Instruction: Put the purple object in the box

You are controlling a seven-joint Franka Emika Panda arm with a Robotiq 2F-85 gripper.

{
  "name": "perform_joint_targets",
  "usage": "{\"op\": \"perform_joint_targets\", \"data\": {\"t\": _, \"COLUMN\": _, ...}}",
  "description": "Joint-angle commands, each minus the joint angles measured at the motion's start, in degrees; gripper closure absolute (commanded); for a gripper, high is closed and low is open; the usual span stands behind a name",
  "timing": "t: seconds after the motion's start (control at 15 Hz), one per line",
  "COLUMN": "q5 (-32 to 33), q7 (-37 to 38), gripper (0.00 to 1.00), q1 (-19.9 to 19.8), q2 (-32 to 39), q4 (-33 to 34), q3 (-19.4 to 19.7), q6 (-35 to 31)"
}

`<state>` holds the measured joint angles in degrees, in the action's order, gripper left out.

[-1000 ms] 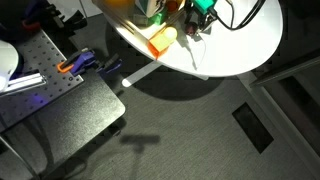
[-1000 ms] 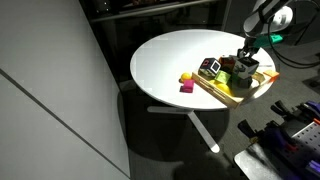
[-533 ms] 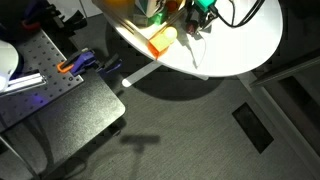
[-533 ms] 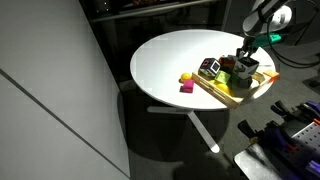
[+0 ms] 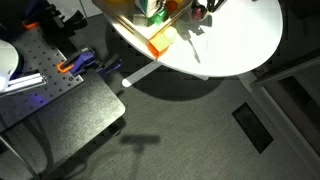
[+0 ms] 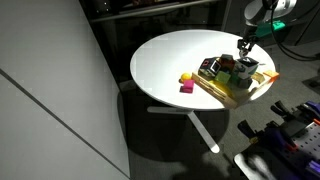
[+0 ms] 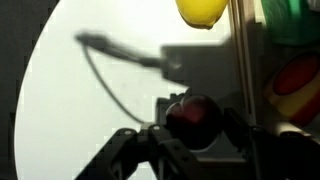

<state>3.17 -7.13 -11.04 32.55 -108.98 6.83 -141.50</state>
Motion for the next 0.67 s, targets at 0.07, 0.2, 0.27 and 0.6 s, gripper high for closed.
{"op": "perform_joint_targets", "data": {"t": 0.07, "q5": 4.41, "q7": 0.81, "gripper": 0.66, "q1": 2.83, "q2": -8.18, "q4": -4.57, "q3": 1.54, "q6": 5.59}}
{"op": "perform_joint_targets", "data": {"t": 0.2, "q5": 6.34, "q7": 0.92, "gripper": 0.66, "q1": 3.83, "q2": -11.13, "q4": -6.48, "q3": 1.58, "q6": 7.45}}
{"op": "perform_joint_targets", "data": {"t": 0.27, "q5": 7.23, "q7": 0.92, "gripper": 0.66, "q1": 4.30, "q2": -12.86, "q4": -7.83, "q3": 1.46, "q6": 8.15}}
{"op": "perform_joint_targets", "data": {"t": 0.6, "q5": 10.61, "q7": 0.76, "gripper": 0.66, "q1": 6.51, "q2": -21.68, "q4": -14.92, "q3": 0.36, "q6": 10.56}}
